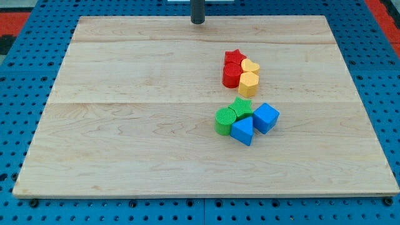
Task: Place your arm diagonally top right to the yellow hexagon
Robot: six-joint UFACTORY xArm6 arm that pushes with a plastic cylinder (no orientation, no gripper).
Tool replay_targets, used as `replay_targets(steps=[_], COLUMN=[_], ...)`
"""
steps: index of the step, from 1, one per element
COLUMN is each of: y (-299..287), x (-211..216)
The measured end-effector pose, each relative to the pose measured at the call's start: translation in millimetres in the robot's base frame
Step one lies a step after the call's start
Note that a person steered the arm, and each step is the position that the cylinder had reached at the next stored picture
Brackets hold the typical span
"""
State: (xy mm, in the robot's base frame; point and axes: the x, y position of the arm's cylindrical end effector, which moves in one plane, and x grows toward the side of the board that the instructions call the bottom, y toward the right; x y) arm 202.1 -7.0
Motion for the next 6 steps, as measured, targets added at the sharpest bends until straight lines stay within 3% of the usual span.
replay_targets(steps=[3,5,6], y=[36.9,179.1,217.3], x=[-0.7,72.1,143.1])
